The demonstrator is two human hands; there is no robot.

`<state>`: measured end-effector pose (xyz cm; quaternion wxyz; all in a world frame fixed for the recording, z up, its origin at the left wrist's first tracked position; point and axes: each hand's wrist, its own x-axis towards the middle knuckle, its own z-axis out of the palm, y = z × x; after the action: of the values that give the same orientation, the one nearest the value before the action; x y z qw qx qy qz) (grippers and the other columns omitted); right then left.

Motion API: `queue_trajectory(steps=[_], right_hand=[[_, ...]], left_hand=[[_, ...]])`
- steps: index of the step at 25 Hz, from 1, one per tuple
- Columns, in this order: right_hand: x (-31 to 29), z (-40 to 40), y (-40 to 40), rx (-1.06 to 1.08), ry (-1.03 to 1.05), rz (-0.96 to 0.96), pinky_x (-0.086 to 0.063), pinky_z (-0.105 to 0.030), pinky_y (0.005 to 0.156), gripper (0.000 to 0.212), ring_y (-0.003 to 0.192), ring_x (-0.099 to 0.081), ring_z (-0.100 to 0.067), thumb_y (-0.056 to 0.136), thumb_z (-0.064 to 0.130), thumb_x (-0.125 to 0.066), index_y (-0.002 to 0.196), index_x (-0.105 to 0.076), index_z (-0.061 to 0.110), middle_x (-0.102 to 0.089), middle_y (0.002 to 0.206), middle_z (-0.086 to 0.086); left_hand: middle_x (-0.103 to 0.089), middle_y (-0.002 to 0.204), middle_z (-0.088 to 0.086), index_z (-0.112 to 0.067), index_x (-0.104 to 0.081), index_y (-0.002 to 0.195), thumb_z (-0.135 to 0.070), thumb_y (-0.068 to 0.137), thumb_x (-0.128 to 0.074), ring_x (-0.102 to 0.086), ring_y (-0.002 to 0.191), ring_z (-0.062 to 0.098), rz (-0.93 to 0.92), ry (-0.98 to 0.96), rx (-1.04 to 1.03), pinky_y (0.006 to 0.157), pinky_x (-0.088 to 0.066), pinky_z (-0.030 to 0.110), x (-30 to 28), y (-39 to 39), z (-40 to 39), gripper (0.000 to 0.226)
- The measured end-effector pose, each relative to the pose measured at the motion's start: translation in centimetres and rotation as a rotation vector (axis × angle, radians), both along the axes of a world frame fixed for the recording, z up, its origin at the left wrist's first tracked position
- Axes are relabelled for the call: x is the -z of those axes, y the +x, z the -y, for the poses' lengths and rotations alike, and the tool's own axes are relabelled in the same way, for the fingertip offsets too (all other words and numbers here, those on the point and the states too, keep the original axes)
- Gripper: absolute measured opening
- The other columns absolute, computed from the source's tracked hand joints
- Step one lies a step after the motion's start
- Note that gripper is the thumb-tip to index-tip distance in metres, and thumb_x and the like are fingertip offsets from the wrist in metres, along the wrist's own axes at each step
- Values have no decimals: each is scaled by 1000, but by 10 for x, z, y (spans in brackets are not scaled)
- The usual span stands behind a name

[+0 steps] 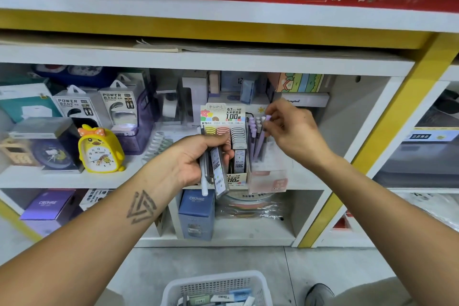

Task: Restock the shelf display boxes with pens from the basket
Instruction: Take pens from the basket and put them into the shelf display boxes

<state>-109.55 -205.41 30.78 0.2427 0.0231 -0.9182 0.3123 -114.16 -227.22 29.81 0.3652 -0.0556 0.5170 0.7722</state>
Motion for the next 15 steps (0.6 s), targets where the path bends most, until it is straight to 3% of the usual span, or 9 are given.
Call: queue_trajectory(steps=[9,15], right_hand=[[18,2,-5,-64,121,-28,-59,-45,71,26,77,-70,-17,94,15,-65,93,-47,34,-69,81,4],[25,-4,-10,-16,103,3,-58,-40,69,11,76,-70,-18,93,14,-65,91,-57,21,-70,77,2]], left_hand=[[-64,73,13,1,-64,94,-7,92,-64,-70,58,24,7,34,-71,54,-59,30,2,2,-3,8],[-65,73,14,1,-65,93,-6,92,-63,-70,60,26,12,29,-71,53,-58,30,2,2,-2,7]])
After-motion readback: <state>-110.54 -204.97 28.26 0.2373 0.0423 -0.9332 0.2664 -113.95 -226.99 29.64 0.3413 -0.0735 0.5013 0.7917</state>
